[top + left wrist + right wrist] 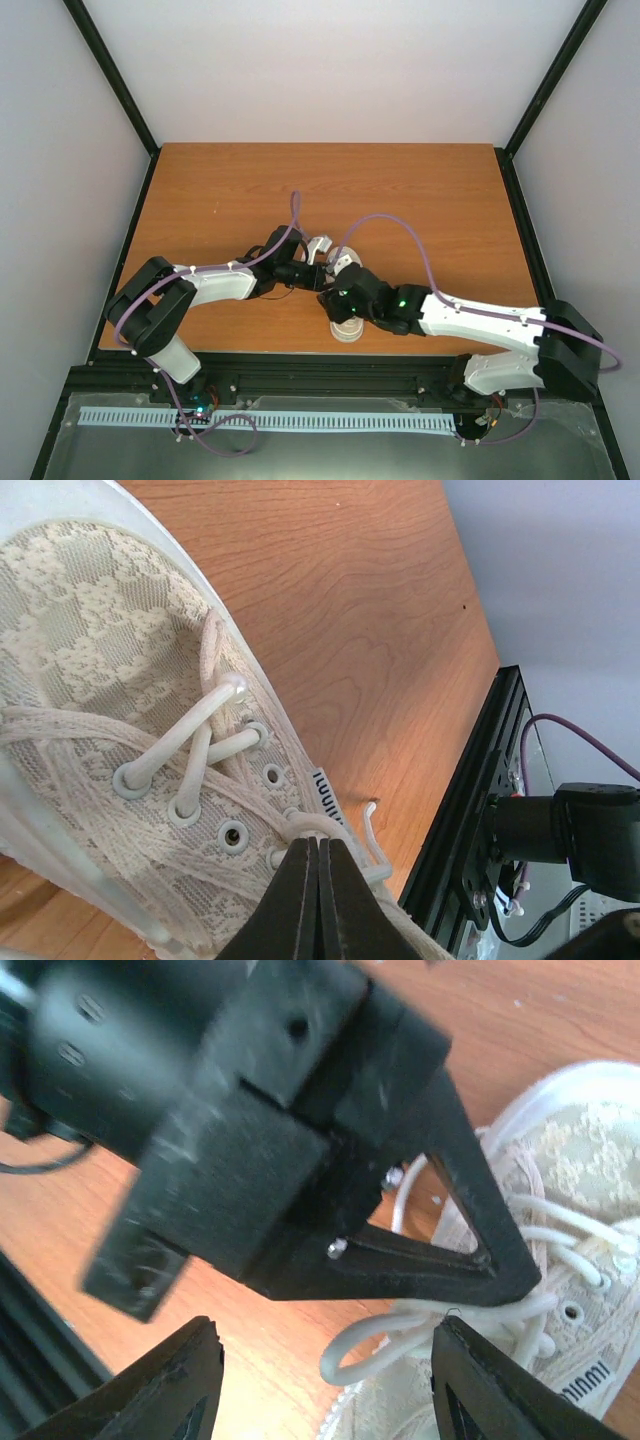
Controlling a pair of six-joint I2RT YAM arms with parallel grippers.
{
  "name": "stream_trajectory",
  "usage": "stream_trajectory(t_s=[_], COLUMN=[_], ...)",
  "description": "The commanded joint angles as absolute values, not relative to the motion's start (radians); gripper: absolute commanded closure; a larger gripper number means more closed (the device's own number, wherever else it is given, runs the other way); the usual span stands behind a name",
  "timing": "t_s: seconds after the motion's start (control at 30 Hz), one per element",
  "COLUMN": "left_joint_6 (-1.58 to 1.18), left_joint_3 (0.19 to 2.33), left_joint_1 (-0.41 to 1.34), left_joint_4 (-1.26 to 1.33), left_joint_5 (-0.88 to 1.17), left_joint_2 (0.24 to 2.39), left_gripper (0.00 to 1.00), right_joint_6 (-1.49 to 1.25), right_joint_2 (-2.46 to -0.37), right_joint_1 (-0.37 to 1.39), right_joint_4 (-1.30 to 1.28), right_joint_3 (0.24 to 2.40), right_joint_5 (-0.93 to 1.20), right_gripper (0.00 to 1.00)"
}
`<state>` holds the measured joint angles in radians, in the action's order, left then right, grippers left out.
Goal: Tie the shoes
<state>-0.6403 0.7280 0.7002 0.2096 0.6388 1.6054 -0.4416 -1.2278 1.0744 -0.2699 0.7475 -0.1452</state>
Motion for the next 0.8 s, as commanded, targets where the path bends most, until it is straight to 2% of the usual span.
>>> stream_trajectory(t_s=[0.0, 0.13, 0.37, 0.6, 0.77], left_joint_6=[-0.657, -0.655, -0.655, -0.657, -0.665], left_joint_3=[0.73, 0.733, 0.73, 0.706, 0.671], left_joint_1=[0.696, 0.696, 0.696, 0.696, 0.696], left_joint_4=[0.235, 0.232, 0.232, 0.234, 0.238], left_joint_5=[0.63, 0.631, 0.63, 0.576, 0.501], left_joint_2=[1.587, 1.589, 1.586, 1.563, 1.533], left_gripper=[0.99, 0.99, 0.99, 0.99, 0.99], right_joint_6=[-0.483, -0.497, -0.538, -0.567, -0.579], right_joint_2=[-1.306, -1.361, -1.396, -1.368, -1.301], right_joint_1=[1.133, 1.166, 1.168, 1.167, 1.145], right_joint_4=[-0.33, -0.347, -0.364, -0.395, -0.407], right_joint_3=[0.78, 0.81, 0.842, 0.838, 0.814], right_joint_5=[-0.339, -0.402, -0.463, -0.488, -0.481], right_gripper=[0.43, 0.46, 0.59, 0.96, 0.97])
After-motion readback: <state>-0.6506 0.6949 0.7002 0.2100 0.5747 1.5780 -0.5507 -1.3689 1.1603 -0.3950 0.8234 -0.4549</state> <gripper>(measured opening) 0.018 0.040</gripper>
